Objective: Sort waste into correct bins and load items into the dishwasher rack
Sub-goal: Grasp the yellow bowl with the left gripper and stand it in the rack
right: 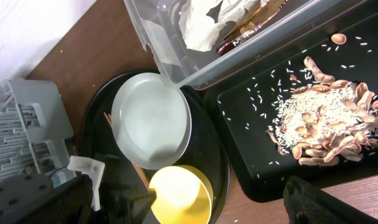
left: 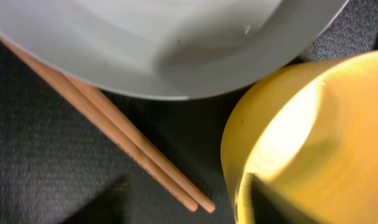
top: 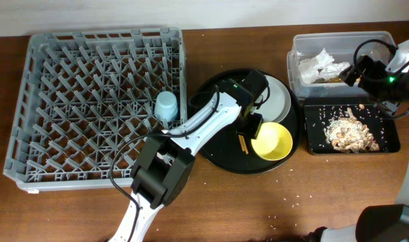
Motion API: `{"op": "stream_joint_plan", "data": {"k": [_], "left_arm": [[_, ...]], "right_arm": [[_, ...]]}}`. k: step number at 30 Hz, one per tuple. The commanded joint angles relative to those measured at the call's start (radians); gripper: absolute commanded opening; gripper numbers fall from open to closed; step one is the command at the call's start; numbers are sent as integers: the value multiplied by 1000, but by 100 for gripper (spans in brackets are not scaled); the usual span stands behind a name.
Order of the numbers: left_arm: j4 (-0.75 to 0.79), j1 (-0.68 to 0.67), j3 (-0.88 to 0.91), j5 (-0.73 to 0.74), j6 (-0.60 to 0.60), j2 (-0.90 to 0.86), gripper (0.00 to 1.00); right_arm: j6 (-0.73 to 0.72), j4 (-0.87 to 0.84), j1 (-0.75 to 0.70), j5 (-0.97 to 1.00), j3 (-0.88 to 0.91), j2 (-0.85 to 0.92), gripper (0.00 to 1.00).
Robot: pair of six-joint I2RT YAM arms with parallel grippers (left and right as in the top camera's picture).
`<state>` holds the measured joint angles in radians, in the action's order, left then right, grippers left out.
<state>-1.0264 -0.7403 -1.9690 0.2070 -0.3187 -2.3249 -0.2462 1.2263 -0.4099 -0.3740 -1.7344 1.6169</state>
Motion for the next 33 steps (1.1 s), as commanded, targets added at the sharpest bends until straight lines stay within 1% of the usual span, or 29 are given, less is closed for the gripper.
{"op": "stream_joint_plan", "data": {"k": [1,5,7,8,10,11,14,15,16,18,19,20,22,23,24,25,27,28,29,30,33], "left_arm": [[17,-5,-8,11,-11,-15,39],[42,-29,-7,7,-10,-24,39],[54,-52,-7,6,-10,-36,36],[55,-59,-7,-11,-10,-36,33],[58,-63,-7,-31,-11,-36,16],[56,-63,-7,-31,-10,-36,1],[40,-59,-24,-31,-9,-23,0],[-11,-37,-77,-41,2,10,1],[-56,-11,-125,-85,2,44,1],[-161,69,-254,-323,6,136,0],[-177,115,-280,-476,6,180,1],[-171,164,-281,-626,5,210,1],[-119,251,-274,-1023,5,209,1],[-77,275,-266,-1105,5,202,1],[-1,306,-253,-1173,12,187,1],[68,331,-252,-1218,55,160,1],[185,350,-252,-1400,114,106,1],[316,351,-252,-1508,253,56,1],[403,351,-252,-1513,386,19,1],[442,351,-252,-1513,429,-7,1],[457,352,-252,-1513,441,-91,1]], "right_arm": [[6,0,-3,16,-3,-4,98],[6,0,-3,16,-3,-4,99],[6,0,-3,16,-3,-4,99],[6,0,-3,16,-3,-4,99],[6,1,-3,16,-3,-4,99],[6,1,-3,16,-3,-4,98],[6,0,-3,16,-3,-4,99],[6,0,-3,16,-3,-4,99],[6,0,-3,16,-3,-4,99],[6,0,-3,16,-3,-4,99],[6,0,-3,16,-3,-4,98],[6,0,-3,16,-3,-4,98],[6,0,-3,16,-3,-4,99],[6,0,-3,16,-3,-4,98],[6,1,-3,16,-3,-4,98],[6,0,-3,16,-3,-4,98],[6,1,-3,16,-3,-4,98],[6,0,-3,16,-3,-4,98],[6,0,-3,16,-3,-4,98],[6,0,-3,16,-3,-4,98],[6,0,-3,16,-3,-4,99]]}}
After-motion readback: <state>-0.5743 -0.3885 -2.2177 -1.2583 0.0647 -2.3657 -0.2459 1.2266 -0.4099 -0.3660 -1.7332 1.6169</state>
